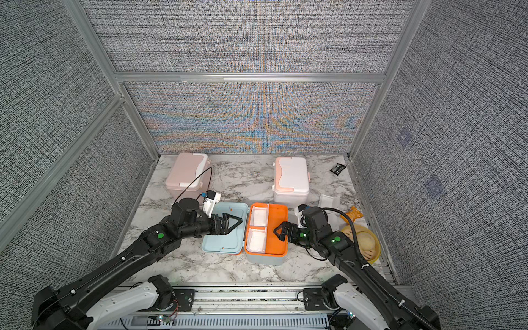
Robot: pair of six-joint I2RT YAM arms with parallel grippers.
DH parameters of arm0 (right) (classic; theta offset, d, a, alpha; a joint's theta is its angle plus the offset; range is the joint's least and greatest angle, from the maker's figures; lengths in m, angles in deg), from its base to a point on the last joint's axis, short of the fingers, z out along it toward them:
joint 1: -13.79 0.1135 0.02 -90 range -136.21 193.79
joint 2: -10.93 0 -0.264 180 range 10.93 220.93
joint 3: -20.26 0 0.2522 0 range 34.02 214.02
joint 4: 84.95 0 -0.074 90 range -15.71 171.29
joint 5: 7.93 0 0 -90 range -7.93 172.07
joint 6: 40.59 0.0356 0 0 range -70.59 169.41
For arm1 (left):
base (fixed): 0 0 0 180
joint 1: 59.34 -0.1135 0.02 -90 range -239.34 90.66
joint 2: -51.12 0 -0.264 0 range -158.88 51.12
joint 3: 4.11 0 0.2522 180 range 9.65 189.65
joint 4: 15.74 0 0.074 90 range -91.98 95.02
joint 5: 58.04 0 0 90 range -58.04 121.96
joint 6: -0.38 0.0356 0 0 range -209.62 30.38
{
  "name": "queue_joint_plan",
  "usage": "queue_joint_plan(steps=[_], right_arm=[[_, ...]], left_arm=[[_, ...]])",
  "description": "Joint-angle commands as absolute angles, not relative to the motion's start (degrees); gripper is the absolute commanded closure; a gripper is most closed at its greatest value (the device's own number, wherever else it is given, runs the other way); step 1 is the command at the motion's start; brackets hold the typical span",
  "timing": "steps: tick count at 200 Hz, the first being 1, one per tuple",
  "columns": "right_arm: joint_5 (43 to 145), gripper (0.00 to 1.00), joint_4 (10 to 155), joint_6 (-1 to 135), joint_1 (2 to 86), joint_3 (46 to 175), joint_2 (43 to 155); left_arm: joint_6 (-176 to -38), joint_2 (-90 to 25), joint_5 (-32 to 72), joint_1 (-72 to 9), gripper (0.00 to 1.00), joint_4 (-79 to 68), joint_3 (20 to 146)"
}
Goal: Open first aid kits and take out gauze
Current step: Adjust the first aid kit at the center of the board.
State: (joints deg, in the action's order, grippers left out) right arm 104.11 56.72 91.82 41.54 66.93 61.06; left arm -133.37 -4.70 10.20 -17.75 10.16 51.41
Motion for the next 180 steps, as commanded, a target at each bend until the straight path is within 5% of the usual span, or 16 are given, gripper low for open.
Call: queue_joint_plan(steps=[1, 82, 180], right_arm=[[113.7, 0.01, 67.3, 96.1, 41.8, 65.0, 63.1], [114.9, 0.01, 75.9, 97.9, 45.7, 68.8, 71.7], [106.0, 0.01, 62.9, 92.0, 43.8, 69.6, 72.6]], left_arm=[[-133.3, -4.8, 10.8, -17.7, 0.0, 7.8, 51.3], [-131.7, -5.6, 13.3, -17.7, 0.01, 8.5, 51.1], [-132.1, -7.2, 13.5, -17.7, 0.0, 7.5, 50.7]])
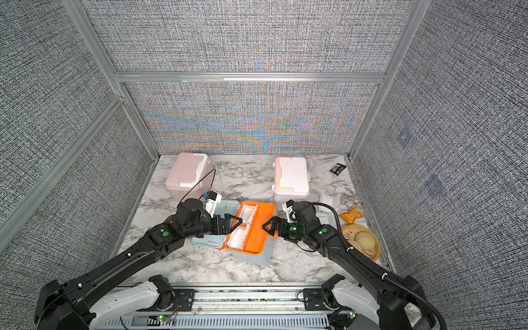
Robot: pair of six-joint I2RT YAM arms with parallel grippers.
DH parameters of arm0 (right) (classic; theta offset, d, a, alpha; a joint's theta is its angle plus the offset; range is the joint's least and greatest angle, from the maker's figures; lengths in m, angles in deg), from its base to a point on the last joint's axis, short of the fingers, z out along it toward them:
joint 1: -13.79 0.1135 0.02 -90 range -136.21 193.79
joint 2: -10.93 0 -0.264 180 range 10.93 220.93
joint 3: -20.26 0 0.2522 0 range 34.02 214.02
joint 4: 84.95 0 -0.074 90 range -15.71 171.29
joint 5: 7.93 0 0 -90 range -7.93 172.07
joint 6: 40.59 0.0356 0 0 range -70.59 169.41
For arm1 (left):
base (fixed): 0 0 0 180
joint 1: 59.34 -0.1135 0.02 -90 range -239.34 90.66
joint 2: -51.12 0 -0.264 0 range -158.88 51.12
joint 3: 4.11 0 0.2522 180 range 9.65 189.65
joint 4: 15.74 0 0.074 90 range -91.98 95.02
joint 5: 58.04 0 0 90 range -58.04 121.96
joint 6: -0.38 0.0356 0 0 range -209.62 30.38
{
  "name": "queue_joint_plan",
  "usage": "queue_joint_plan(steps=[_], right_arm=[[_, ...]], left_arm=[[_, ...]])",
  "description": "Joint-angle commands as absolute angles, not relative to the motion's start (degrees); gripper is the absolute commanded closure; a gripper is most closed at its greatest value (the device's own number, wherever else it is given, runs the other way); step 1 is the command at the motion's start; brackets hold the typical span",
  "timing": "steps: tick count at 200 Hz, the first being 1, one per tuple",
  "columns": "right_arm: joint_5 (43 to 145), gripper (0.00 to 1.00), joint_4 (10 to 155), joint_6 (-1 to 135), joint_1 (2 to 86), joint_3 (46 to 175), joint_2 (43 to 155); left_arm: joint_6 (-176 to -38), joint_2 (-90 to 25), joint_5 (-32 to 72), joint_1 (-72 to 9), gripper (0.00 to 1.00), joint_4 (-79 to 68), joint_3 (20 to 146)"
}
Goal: Open first aid kits and take out gauze
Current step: Adjust the first aid kit at the center of the board.
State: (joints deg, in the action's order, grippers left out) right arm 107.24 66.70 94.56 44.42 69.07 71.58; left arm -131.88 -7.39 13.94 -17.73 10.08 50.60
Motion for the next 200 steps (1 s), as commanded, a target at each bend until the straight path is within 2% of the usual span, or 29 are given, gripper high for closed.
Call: queue_joint_plan(steps=[1, 37, 60, 90, 139, 158, 200], right_arm=[[106.0, 0.01, 62.8, 92.0, 43.8, 69.7, 72.7], [101.6, 0.01, 58.6, 88.6, 40.8, 70.5, 71.6], [108.7, 0.01, 65.6, 89.2, 39.1, 69.4, 72.5], [118.4, 0.01, 74.0, 90.9, 39.6, 71.1, 79.4], [119.6, 0.03, 79.1, 92.2, 41.1, 73.3, 86.8], [115.7, 0.02, 73.4, 90.4, 40.7, 74.3, 84.9], [98.9, 0.01, 52.5, 83.3, 40.2, 81.5, 77.3]], left_arm=[[-132.1, -7.2, 13.5, -17.7, 0.01, 7.5, 50.7], [-132.1, -6.3, 13.5, -17.7, 0.0, 8.0, 50.6], [-132.2, -6.0, 13.5, -17.7, 0.01, 8.0, 50.2], [-132.2, -5.6, 13.9, -17.7, 0.01, 7.9, 49.7], [-131.3, -3.6, 15.2, -17.7, 0.01, 9.0, 49.0], [-131.0, -2.7, 15.8, -17.7, 0.0, 10.2, 49.0], [-129.8, -1.0, 16.8, -17.7, 0.01, 12.3, 49.5]])
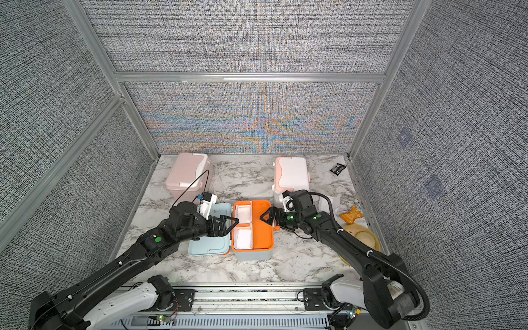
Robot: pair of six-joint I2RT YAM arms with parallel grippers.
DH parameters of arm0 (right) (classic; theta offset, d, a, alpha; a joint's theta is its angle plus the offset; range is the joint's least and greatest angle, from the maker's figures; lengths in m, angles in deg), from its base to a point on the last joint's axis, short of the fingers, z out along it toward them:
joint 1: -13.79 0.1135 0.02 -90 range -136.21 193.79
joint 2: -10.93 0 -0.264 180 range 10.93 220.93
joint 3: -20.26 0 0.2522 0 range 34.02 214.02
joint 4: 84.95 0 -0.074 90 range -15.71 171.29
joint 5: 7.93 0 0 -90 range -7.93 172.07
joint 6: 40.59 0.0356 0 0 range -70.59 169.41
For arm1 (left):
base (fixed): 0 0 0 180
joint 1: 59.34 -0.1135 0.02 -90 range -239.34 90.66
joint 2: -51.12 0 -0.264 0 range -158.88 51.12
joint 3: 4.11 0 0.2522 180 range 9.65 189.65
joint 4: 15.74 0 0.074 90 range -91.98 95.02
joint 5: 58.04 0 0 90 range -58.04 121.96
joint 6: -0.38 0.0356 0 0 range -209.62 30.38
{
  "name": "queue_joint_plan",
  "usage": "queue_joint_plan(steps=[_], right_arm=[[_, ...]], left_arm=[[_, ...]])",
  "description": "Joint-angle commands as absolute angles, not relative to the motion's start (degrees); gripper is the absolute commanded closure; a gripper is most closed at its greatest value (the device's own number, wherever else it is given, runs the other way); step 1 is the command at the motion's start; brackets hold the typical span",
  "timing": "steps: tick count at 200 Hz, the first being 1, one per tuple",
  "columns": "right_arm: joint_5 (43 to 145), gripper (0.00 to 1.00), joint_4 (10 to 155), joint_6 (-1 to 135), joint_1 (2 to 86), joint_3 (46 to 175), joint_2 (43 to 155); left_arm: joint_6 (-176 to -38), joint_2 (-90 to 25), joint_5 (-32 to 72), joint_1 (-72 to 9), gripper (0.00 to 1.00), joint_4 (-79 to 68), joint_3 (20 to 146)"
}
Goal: Open first aid kits and take out gauze
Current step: Adjust the first aid kit at the center of the board, then pick up the gauze from the first aid kit.
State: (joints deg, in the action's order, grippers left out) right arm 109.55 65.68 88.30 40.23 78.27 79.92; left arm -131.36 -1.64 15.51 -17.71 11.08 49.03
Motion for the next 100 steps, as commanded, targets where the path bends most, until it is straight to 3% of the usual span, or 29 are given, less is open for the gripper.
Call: queue_joint_plan(steps=[1, 20, 33, 56, 89, 100], right_arm=[[98.5, 0.01, 52.2, 83.1, 40.2, 81.7, 77.1], [95.3, 0.01, 48.5, 81.7, 41.8, 85.0, 75.5], [93.8, 0.11, 47.4, 81.1, 44.6, 87.7, 75.5], [88.5, 0.37, 44.7, 80.7, 50.6, 94.1, 78.0], [83.8, 0.48, 42.3, 79.9, 57.1, 101.9, 85.5], [83.2, 0.56, 41.9, 79.7, 58.4, 104.3, 88.4]], left_arm=[[-129.8, -1.0, 16.8, -17.7, 0.01, 12.3, 49.5], [-129.0, -0.6, 17.5, -17.7, 0.01, 13.2, 49.9], [-128.0, -0.9, 17.6, -17.8, 0.01, 14.3, 50.6], [-127.0, -1.7, 17.3, -18.7, 0.04, 16.8, 52.1], [-126.6, -3.4, 13.3, -21.7, 0.09, 16.7, 52.5], [-126.5, -4.2, 11.7, -22.8, 0.1, 16.2, 52.5]])
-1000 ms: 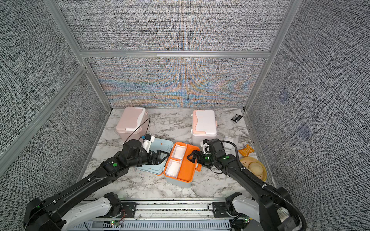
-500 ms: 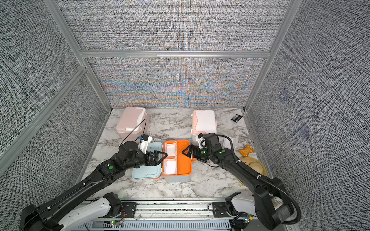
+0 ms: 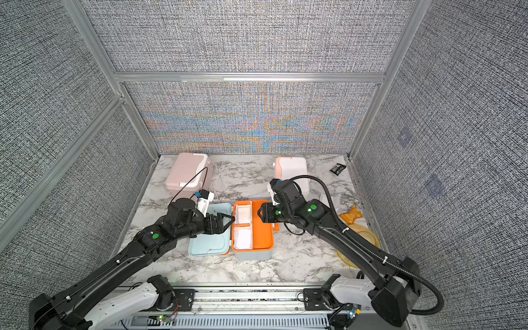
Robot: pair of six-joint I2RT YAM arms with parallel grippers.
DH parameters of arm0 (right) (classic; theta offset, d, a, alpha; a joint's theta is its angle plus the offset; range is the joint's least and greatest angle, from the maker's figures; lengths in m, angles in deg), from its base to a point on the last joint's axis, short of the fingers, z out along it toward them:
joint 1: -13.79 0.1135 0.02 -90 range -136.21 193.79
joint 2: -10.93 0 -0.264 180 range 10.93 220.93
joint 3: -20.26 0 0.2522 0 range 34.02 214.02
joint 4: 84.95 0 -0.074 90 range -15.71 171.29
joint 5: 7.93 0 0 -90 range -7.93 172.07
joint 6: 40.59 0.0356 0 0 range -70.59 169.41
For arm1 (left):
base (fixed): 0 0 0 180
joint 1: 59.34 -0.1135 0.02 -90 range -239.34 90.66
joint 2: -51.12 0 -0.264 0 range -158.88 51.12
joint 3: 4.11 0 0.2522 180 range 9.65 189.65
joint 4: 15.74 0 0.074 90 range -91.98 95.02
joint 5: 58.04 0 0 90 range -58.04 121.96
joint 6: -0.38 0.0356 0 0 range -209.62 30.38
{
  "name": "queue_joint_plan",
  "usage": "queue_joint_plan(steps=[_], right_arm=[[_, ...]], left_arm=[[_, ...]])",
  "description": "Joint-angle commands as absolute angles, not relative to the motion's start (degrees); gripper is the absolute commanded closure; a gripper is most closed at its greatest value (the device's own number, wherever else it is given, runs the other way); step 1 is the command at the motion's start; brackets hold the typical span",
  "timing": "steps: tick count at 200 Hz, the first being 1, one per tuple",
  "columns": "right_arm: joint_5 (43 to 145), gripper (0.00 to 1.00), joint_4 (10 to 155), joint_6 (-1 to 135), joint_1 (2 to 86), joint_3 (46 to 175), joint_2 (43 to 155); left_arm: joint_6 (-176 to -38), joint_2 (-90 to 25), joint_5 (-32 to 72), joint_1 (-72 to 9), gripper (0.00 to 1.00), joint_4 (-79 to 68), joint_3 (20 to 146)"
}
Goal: Open first aid kits and take out gauze
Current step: Pick up the gauze from the first aid kit.
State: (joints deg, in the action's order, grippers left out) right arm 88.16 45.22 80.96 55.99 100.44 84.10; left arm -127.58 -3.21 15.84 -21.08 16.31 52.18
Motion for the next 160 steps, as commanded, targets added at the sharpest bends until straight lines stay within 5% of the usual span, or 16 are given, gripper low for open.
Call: queue_joint_plan(steps=[1, 25, 107, 160], right_arm=[[83.1, 0.56, 41.8, 79.7, 58.6, 104.5, 88.6], [81.5, 0.75, 40.4, 79.9, 60.6, 109.4, 94.6], [77.7, 0.67, 37.8, 80.2, 61.3, 116.4, 105.8], [79.0, 0.88, 38.4, 80.2, 61.3, 116.3, 107.2]], left_arm=[[-126.5, -4.3, 11.6, -22.9, 0.1, 16.2, 52.5], [-126.4, -5.2, 9.5, -24.8, 0.13, 15.6, 52.2], [-126.4, -5.7, 8.2, -26.2, 0.14, 15.0, 51.3], [-126.8, -6.1, 8.0, -26.2, 0.13, 14.2, 50.6]])
